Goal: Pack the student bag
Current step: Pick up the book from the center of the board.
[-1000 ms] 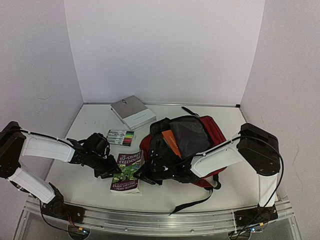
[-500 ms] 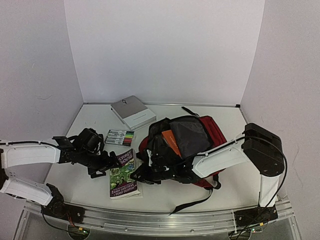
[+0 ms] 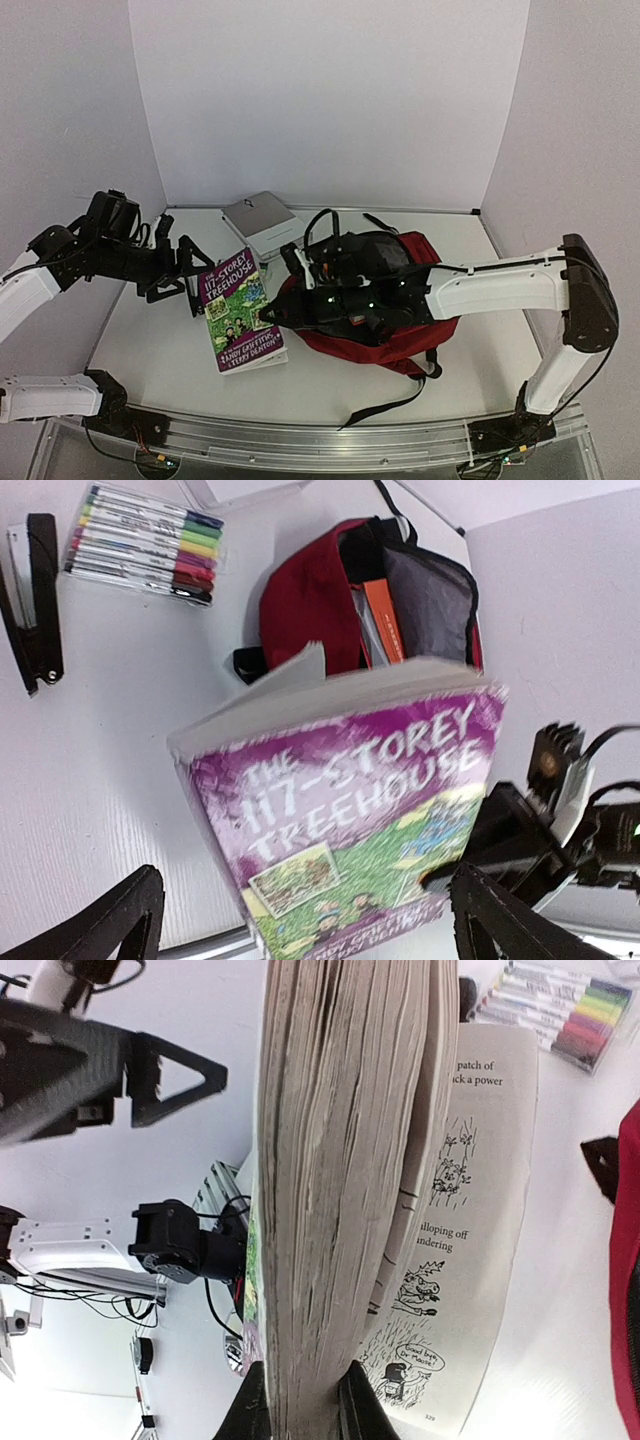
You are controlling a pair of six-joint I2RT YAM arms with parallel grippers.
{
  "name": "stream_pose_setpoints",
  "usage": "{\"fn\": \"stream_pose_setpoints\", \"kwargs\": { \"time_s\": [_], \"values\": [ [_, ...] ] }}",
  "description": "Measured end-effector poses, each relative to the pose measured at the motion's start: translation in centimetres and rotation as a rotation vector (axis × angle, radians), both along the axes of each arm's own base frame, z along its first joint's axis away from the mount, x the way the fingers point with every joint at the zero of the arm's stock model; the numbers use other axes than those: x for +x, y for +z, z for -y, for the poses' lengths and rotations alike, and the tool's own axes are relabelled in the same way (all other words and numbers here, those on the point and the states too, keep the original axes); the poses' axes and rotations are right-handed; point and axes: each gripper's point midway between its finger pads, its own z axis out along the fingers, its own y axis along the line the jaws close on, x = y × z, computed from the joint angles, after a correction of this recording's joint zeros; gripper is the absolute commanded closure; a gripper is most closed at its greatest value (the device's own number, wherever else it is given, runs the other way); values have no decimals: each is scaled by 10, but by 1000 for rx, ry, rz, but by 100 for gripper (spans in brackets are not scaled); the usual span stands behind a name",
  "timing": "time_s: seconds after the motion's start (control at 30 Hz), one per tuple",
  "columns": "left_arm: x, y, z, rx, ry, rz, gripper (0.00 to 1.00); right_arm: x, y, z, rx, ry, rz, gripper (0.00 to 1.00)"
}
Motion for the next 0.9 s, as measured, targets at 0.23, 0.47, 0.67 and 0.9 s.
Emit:
{"fn": "stream_pose_setpoints", "kwargs": {
  "time_s": [0.23,0.47,0.67,0.9],
  "values": [
    [-9,25,24,-73,-166,5,0,42,44,33,56,-1,51,100],
    [-15,46,42,-147,-288,18,0,24,68,46,89,122,72,100],
    [-13,36,52,-162,-338,-37,0,-6,84,48,133,258,67,100],
    [-17,56,64,-258,-418,7,1,-23,88,51,157,354,51,100]
  ]
}}
